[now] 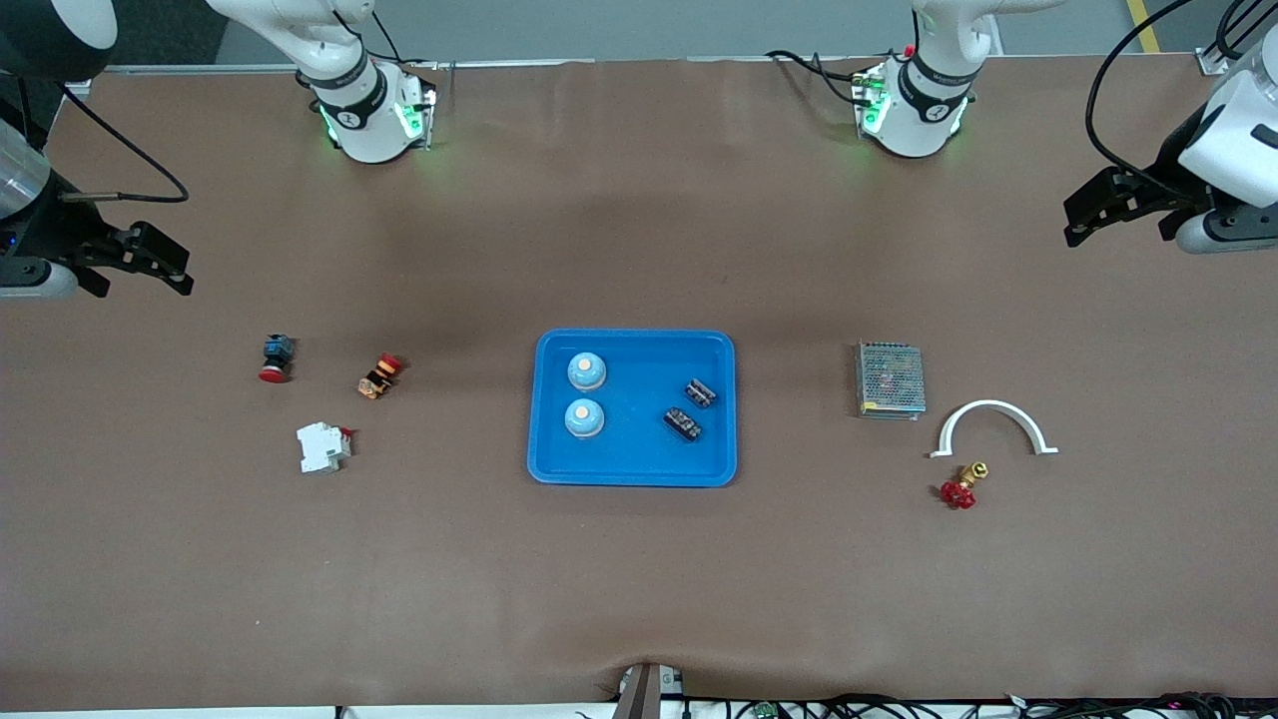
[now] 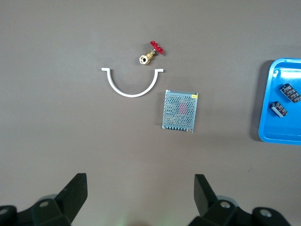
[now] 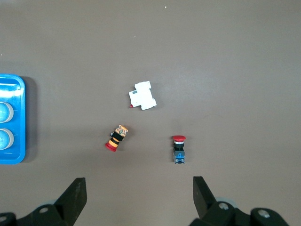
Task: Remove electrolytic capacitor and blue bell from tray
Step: 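Move both grippers out toward the blue tray, then lower the right gripper to a blue button while the left gripper reaches a capacitor, then grip the blue button and the black capacitor with both grippers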
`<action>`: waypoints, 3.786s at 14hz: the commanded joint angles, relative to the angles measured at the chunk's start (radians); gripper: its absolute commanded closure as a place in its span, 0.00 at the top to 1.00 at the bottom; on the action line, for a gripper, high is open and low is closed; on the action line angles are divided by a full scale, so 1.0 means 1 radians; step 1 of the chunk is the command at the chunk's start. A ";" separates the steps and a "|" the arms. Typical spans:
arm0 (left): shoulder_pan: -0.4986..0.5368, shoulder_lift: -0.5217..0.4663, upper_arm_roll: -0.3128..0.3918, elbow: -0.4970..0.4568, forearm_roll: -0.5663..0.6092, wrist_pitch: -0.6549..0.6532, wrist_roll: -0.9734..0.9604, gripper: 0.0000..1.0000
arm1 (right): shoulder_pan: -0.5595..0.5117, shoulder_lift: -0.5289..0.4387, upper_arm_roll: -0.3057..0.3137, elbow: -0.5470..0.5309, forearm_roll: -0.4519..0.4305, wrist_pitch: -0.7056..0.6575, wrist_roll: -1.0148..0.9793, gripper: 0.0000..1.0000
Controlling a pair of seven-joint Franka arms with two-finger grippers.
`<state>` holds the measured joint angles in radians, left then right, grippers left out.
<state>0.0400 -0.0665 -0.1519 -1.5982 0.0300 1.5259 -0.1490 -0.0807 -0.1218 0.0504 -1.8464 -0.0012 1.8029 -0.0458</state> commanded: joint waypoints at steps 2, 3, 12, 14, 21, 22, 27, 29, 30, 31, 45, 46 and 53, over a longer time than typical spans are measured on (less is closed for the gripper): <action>0.006 0.007 -0.002 0.023 0.013 -0.018 0.008 1.00 | -0.011 -0.007 0.006 0.001 0.010 -0.010 -0.011 1.00; 0.005 0.007 -0.003 0.023 0.013 -0.018 0.014 1.00 | -0.011 -0.006 0.006 0.001 0.012 -0.010 -0.011 1.00; -0.011 0.108 -0.052 0.038 0.019 -0.020 -0.120 1.00 | 0.107 0.008 0.011 0.001 0.056 0.004 0.162 1.00; -0.011 0.149 -0.099 0.035 0.011 0.017 -0.222 1.00 | 0.172 0.020 0.011 0.001 0.056 0.013 0.262 1.00; -0.022 0.290 -0.244 0.009 0.011 0.192 -0.483 1.00 | 0.410 0.145 0.011 0.001 0.052 0.124 0.604 1.00; -0.040 0.313 -0.248 0.000 0.010 0.224 -0.544 1.00 | 0.439 0.162 0.011 0.003 0.044 0.139 0.633 1.00; -0.146 0.433 -0.247 -0.008 0.028 0.376 -0.835 0.88 | 0.542 0.303 0.011 0.061 0.041 0.179 0.641 1.00; -0.170 0.479 -0.247 -0.009 0.031 0.420 -0.906 0.85 | 0.574 0.364 0.011 0.070 0.041 0.232 0.641 1.00; -0.187 0.499 -0.245 -0.019 0.033 0.445 -0.953 0.82 | 0.588 0.396 0.011 0.072 0.040 0.263 0.641 1.00; -0.215 0.522 -0.242 -0.028 0.037 0.482 -1.013 0.79 | 0.602 0.427 0.011 0.073 0.040 0.300 0.641 1.00; -0.357 0.794 -0.236 -0.034 0.178 0.861 -1.471 0.65 | 0.680 0.738 0.009 0.207 0.029 0.458 0.639 1.00; -0.358 0.801 -0.236 -0.034 0.182 0.861 -1.494 0.64 | 0.691 0.751 0.009 0.204 0.029 0.467 0.641 1.00; -0.358 0.849 -0.236 -0.031 0.254 0.861 -1.532 0.53 | 0.728 0.791 0.006 0.188 0.029 0.492 0.641 1.00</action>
<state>-0.3106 0.7746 -0.3925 -1.6387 0.2543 2.3765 -1.6545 0.6280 0.6498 0.0687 -1.6677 0.0371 2.2797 0.5808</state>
